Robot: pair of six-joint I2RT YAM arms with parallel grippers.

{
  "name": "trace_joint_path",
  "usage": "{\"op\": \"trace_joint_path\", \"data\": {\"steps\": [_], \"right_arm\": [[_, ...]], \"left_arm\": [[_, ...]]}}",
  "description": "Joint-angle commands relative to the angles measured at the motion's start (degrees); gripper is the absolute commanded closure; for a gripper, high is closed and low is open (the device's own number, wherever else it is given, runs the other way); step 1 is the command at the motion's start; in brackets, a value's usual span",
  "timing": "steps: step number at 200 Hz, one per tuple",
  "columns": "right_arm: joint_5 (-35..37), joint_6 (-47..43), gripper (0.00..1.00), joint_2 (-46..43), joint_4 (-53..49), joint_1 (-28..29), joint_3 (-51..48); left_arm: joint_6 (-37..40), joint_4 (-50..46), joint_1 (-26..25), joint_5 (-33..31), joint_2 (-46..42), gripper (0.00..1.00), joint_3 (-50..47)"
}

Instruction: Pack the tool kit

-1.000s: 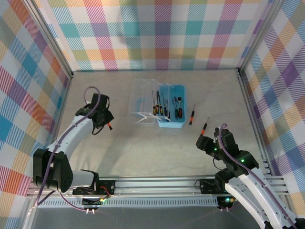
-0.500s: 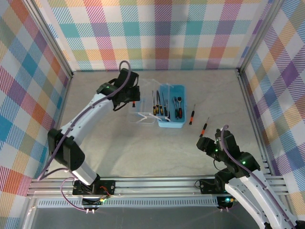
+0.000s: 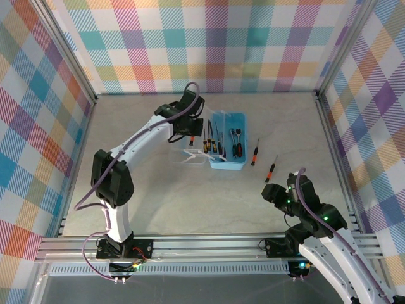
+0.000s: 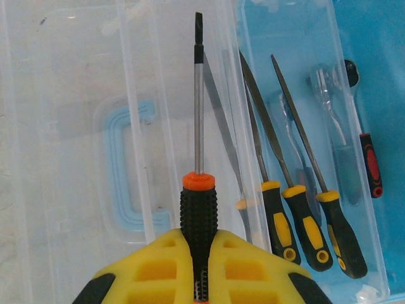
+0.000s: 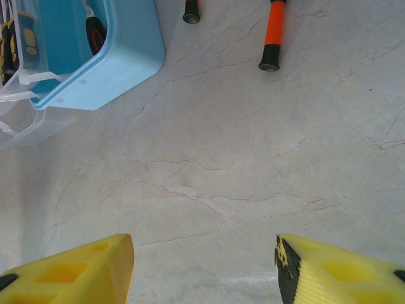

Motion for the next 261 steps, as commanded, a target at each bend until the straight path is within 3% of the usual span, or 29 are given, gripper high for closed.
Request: {"op": "trace_joint_path", "data": {"steps": [1,66,95,116,157,184,221,241,261], "right_arm": [[-0.76,0.52,0.39,-0.76,-1.12,-0.18,-0.44],[-0.5,0.29,0.39,-1.06,-1.65,-0.18,-0.66],[-0.32,0.09,0.38,-1.03,-1.83,-0.18,-0.67],[-0.31,-0.03,0.38,-0.86,-1.75,-0.18,-0.46],[-0.41,-0.6,0.38,0.41,-1.66,-0.2,1.0],[-0.5,-0.66,0.38,1.17,-1.54,-0.18,1.65],[0.71,-1.08,0.38,1.95,-1.66,-0.2,2.53],[2.91,-1.31,0.38,3.13,-1.81,-0.18,3.07],[5.3,-1.4,0.39,5.03,-1.2,-0.21,3.51]], "left_arm": [[1.32,-2.59,-0.39,0.92,3.29,0.92,4.44],[-0.22,-3.54,-0.38,1.92,8.33,0.93,7.42],[-1.11,-3.24,-0.38,2.83,7.95,0.88,6.39],[-1.48,-3.95,-0.39,5.38,7.14,0.79,6.85],[-1.15,-6.2,-0.38,10.67,3.78,0.42,10.11],[-0.61,-8.01,-0.3,9.06,1.04,0.37,11.85],[-1.46,-6.11,-0.12,6.95,-9.48,0.37,5.18],[-3.54,-0.19,-0.12,4.61,-21.12,0.36,-7.12],[-7.63,6.05,-0.11,-0.78,-35.8,0.24,-23.45]]}}
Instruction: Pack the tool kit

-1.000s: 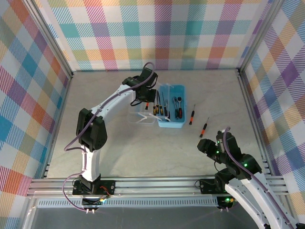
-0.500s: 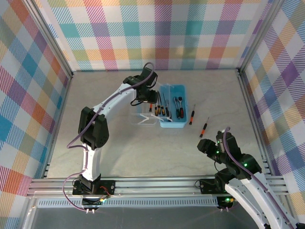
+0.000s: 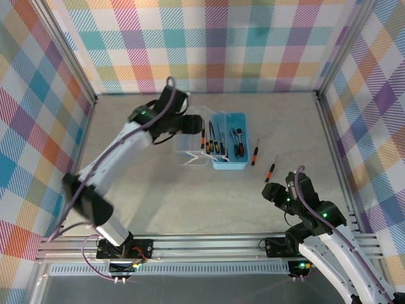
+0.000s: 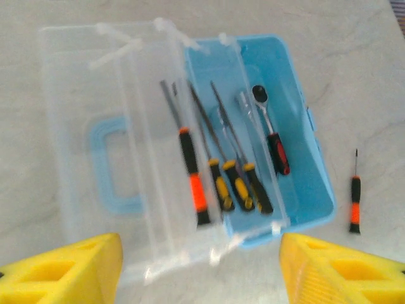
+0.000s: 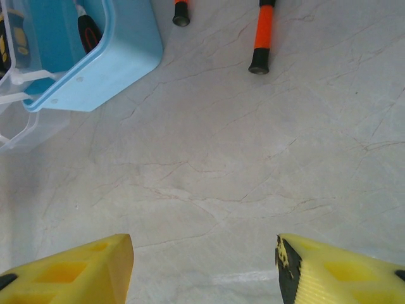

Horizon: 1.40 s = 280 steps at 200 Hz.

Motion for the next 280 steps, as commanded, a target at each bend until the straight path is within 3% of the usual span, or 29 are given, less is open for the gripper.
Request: {"op": "trace_joint_path", "data": {"steps": [1,24,41,66,100,137,164,200,241,280], "right_arm": [[3.58,-1.01,0.39,2.04,-0.29,-0.19,1.94],[4.45,-1.97,0.39,6.0,1.87,-0.18,3.05],[5.13,-3.61,0.38,10.07,3.03,-0.19,4.74],[11.04,-4.39,0.33,16.79,2.62,-0.18,8.56],[19.18,-6.68,0.23,24.45,3.93,-0.21,14.17],[15.28,-13.98,0.2,32.06,5.67,-0.26,19.81],[15.35,-15.17,0.21,36.72,5.39,-1.19,22.32],[9.7,-17.7,0.23,45.6,4.6,-6.37,26.12],[1.26,-20.54,0.55,54.57,5.89,-13.87,28.45],[4.15,-20.02,0.57,60.77,6.64,-17.73,29.9]], "left_arm": [[-4.82,6.41,-0.12,-6.6,-15.01,0.24,-14.97],[-10.74,7.15,-0.03,-14.66,-31.69,0.07,-31.89],[-15.56,3.1,-0.03,-19.47,-42.64,0.01,-41.13],[-20.05,-3.82,-0.03,-22.51,-56.31,0.0,-48.95],[-23.75,-9.86,-0.3,-25.45,-67.18,0.0,-50.42],[-21.21,-12.63,-0.3,-29.08,-65.47,0.0,-47.24],[-20.97,-13.41,-0.3,-27.48,-61.53,0.0,-46.15],[-20.97,-12.38,-0.3,-25.73,-59.42,0.0,-46.76],[-21.19,-11.15,-0.26,-23.65,-59.07,0.0,-47.87],[-21.26,-10.93,-0.22,-23.95,-59.18,0.0,-48.09]]}}
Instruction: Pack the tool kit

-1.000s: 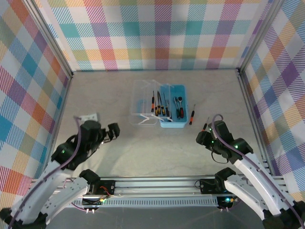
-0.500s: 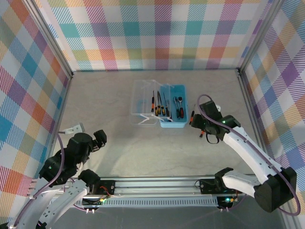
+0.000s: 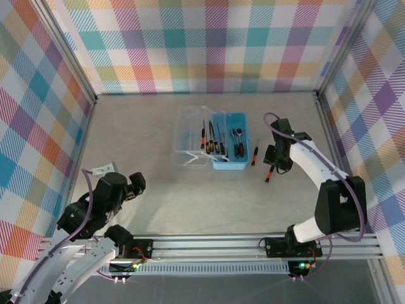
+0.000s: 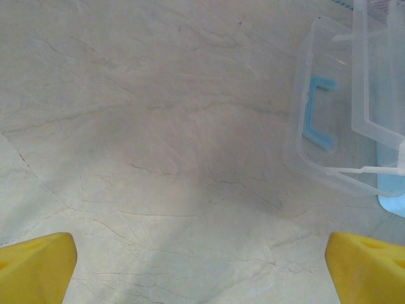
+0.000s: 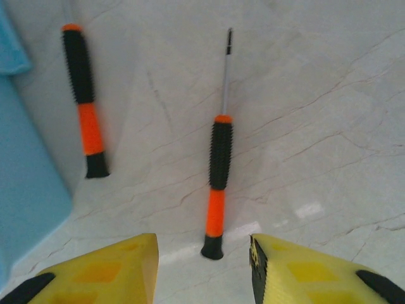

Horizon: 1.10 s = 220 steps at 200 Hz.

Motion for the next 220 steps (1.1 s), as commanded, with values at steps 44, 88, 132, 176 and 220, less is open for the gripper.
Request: {"op": "trace_joint_path", "data": {"steps": [44,88,132,176,220], "right_arm": [[-3.27,-2.79,0.57,9.77,2.71,-3.92,0.55],[-5.07,-3.16,0.6,14.69,5.25,-5.28,-0.04],[-5.78,-3.22,0.72,17.46,6.26,-5.85,0.25],[-7.88,-3.29,0.83,15.86,8.22,-5.93,-1.81],[-9.16,-2.85,0.84,12.06,9.35,-5.82,-3.33]], "left_arm": [[-0.45,0.41,-0.21,0.35,0.75,0.0,-0.72],[-0.45,0.57,-0.21,0.57,1.1,0.0,-0.86],[-0.45,0.33,-0.21,0.02,1.19,0.0,-0.68],[-0.38,0.33,-0.25,-0.08,1.28,0.0,-0.63],[-0.45,0.25,-0.25,-0.04,1.55,0.0,-0.63]]}}
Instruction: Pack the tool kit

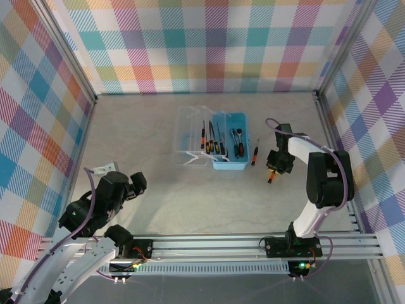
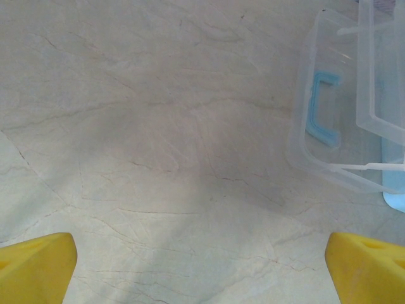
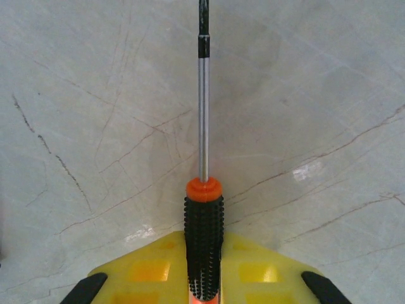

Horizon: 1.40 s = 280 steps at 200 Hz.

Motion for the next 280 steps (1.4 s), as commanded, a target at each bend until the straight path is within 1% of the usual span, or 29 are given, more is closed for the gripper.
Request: {"op": "trace_joint_path", "data": {"steps": [1,46,75,90,111,137,184,232,253,280], "right_arm": [[-3.65,0.14,0.84,-1.91,2.48,0.29,-1.87],[-7.03,-0.89,0.84,-7.8,2.15,0.31,-2.39],[-8.14,-1.29,0.84,-12.04,1.09,0.81,-1.49],[-9.92,-0.67,0.85,-13.68,1.1,1.38,-0.65],[-11.02,0.71,0.86,-15.49,0.72,3.94,1.62],[-10.74,1.17,0.86,-15.73,-1.27,9.06,7.46],[-9.83,1.64,0.86,-10.13,-4.1,19.5,20.69],[-9.77,3.21,0.86,2.44,-5.44,28.76,35.9],[-9.59,2.69,0.86,7.93,-7.04,31.34,43.08],[-10.18,3.51,0.85,13.13,-7.68,32.27,48.86]], "left_arm": [[-0.45,0.19,-0.23,-0.28,0.39,0.0,-0.61],[-0.54,0.36,-0.21,-0.18,0.64,0.0,-0.8],[-0.49,0.22,-0.24,-0.25,1.11,0.0,-0.62],[-0.53,0.26,-0.24,-0.28,1.13,0.0,-0.65],[-0.3,0.27,-0.22,0.12,1.56,0.0,-0.52],[-0.22,-0.33,-0.26,0.09,2.61,0.0,0.12],[0.07,0.08,-0.28,0.07,0.93,0.0,-0.21],[0.01,0.0,-0.27,0.0,0.61,0.0,-0.26],[0.07,-0.09,-0.24,-0.02,0.52,0.0,-0.15],[0.07,-0.11,-0.27,-0.08,0.19,0.0,-0.04]]}}
